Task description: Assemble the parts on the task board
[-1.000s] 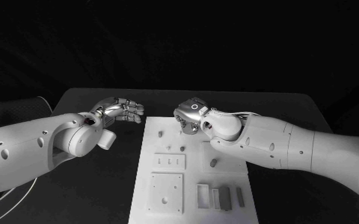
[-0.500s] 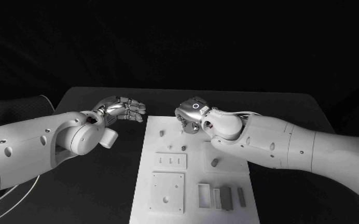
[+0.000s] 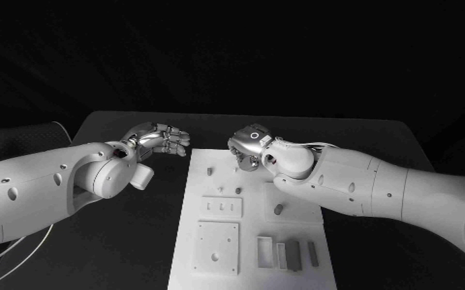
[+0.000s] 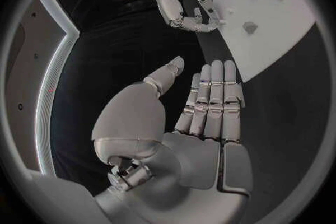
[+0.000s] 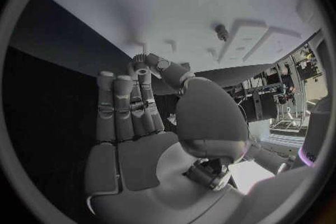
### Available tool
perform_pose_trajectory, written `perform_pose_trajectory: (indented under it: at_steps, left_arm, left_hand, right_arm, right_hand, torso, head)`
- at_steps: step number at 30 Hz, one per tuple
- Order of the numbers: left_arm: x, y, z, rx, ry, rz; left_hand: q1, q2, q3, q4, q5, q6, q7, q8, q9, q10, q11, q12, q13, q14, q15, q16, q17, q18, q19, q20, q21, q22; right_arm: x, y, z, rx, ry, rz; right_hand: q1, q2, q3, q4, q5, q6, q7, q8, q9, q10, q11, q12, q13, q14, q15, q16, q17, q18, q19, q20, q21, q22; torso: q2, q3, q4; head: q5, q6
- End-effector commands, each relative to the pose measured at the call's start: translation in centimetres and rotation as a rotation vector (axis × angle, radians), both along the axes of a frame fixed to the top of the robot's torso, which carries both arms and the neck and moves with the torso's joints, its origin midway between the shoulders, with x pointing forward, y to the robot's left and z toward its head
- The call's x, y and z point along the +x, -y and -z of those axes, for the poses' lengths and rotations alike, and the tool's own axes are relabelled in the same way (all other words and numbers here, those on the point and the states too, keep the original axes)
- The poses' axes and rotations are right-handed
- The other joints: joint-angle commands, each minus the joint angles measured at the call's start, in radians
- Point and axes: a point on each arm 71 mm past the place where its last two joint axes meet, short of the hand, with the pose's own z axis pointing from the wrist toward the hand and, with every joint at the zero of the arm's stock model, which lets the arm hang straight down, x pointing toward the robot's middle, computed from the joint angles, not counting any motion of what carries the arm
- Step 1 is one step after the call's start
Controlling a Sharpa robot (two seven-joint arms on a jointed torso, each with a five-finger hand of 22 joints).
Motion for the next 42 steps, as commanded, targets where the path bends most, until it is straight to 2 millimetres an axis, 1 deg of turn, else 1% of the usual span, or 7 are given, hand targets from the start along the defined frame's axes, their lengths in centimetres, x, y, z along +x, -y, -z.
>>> perform_pose_trajectory:
  at_steps: [1, 8, 15, 22, 25, 30, 42]
  left_arm:
    - [0.02, 0.19, -0.32, -0.006, 0.015, 0.013]
    - [0.06, 0.33, -0.41, -0.006, 0.017, 0.017]
    - [0.09, 0.38, -0.46, -0.005, 0.018, 0.018]
    - [0.11, 0.38, -0.47, -0.005, 0.018, 0.018]
    - [0.08, 0.43, -0.49, -0.005, 0.016, 0.02]
    - [0.08, 0.46, -0.6, -0.006, 0.017, 0.022]
    - [0.12, 0.45, -0.65, -0.004, 0.02, 0.022]
  left_hand:
    - [-0.005, -0.009, -0.006, -0.001, -0.006, -0.006, -0.002, -0.005, 0.001, -0.007, -0.001, -0.007, 0.001, 0.009, -0.001, -0.004, 0.002, 0.01, 0.0, -0.005, -0.004, -0.001]
    - [-0.005, -0.009, -0.007, -0.001, -0.006, -0.006, -0.002, -0.005, 0.001, -0.007, -0.001, -0.007, 0.002, 0.009, -0.001, -0.005, 0.002, 0.01, 0.001, -0.005, -0.004, -0.001]
    - [-0.005, -0.009, -0.007, -0.001, -0.006, -0.007, -0.002, -0.006, 0.002, -0.007, -0.001, -0.008, 0.002, 0.009, -0.001, -0.006, 0.003, 0.01, 0.001, -0.005, -0.004, -0.002]
    - [-0.005, -0.009, -0.008, -0.002, -0.006, -0.007, -0.002, -0.006, 0.002, -0.008, -0.001, -0.009, 0.002, 0.009, -0.001, -0.006, 0.004, 0.01, 0.001, -0.006, -0.004, -0.002]
    - [-0.005, -0.01, -0.008, -0.001, -0.006, -0.007, -0.002, -0.007, 0.002, -0.008, -0.001, -0.009, 0.002, 0.009, -0.001, -0.007, 0.004, 0.009, 0.001, -0.006, -0.005, -0.002]
    - [-0.006, -0.01, -0.009, -0.001, -0.006, -0.008, -0.001, -0.007, 0.002, -0.009, 0.0, -0.01, 0.002, 0.009, -0.001, -0.008, 0.005, 0.009, 0.001, -0.006, -0.005, -0.002]
    - [-0.005, -0.01, -0.01, -0.001, -0.006, -0.008, -0.001, -0.008, 0.003, -0.009, 0.0, -0.011, 0.003, 0.01, -0.001, -0.009, 0.006, 0.009, 0.001, -0.006, -0.006, -0.002]
  right_arm:
    - [-0.04, -0.21, 0.09, -0.004, -0.009, -0.013]
    - [0.09, -0.21, 0.16, 0.002, -0.014, -0.015]
    - [0.19, -0.28, 0.24, 0.0, -0.02, -0.014]
    - [0.27, -0.29, 0.55, 0.003, -0.036, -0.008]
    - [0.29, -0.2, 0.72, 0.013, -0.037, -0.006]
    - [0.41, 0.02, 0.75, 0.015, -0.038, 0.001]
    - [0.29, 0.08, 0.86, 0.013, -0.06, -0.001]
  right_hand:
    - [0.012, 0.009, 0.005, 0.002, 0.003, 0.007, 0.002, -0.001, 0.001, 0.04, -0.011, 0.019, 0.106, 0.008, -0.013, 0.006, -0.001, 0.048, 0.001, -0.008, 0.003, 0.02]
    - [0.011, 0.007, 0.005, 0.002, 0.004, 0.005, 0.002, -0.003, 0.001, 0.038, -0.011, 0.017, 0.107, 0.007, -0.013, 0.005, -0.002, 0.048, 0.0, -0.008, 0.003, 0.019]
    - [0.01, -0.002, 0.005, 0.002, 0.003, 0.0, 0.005, -0.01, 0.001, 0.032, -0.008, 0.011, 0.11, 0.006, -0.011, 0.005, -0.004, 0.048, -0.003, -0.008, 0.004, 0.019]
    - [0.01, -0.021, 0.004, 0.003, 0.003, -0.007, 0.009, -0.018, 0.001, 0.024, -0.005, 0.003, 0.112, 0.002, -0.007, 0.006, -0.005, 0.048, -0.006, -0.007, 0.004, 0.019]
    - [0.009, -0.041, 0.004, 0.004, 0.004, -0.022, 0.016, -0.031, 0.0, 0.012, 0.001, -0.008, 0.113, -0.001, -0.002, 0.008, -0.006, 0.048, -0.008, -0.006, 0.004, 0.018]
    - [0.01, -0.054, 0.005, 0.004, 0.003, -0.036, 0.023, -0.042, -0.001, 0.002, 0.006, -0.018, 0.114, -0.004, 0.003, 0.01, -0.008, 0.048, -0.009, -0.004, 0.004, 0.017]
    - [0.011, -0.057, 0.006, 0.004, 0.003, -0.037, 0.023, -0.044, -0.001, 0.002, 0.007, -0.02, 0.116, -0.005, 0.004, 0.01, -0.008, 0.048, -0.01, -0.004, 0.004, 0.017]
  torso:
    - [0.0, 0.0006, -0.0005]
    - [0.001, 0.0004, 0.0001]
    - [0.001, 0.0006, -0.0005]
    - [0.001, 0.0004, 0.0005]
    - [0.001, 0.0007, 0.0002]
    - [0.003, 0.0001, 0.0011]
    - [0.001, 0.0006, -0.002]
  head:
    - [0.002, -0.002]
    - [0.0, -0.003]
    - [0.002, -0.002]
    - [0.003, -0.004]
    - [0.004, -0.005]
    - [0.006, -0.006]
    - [0.009, -0.01]
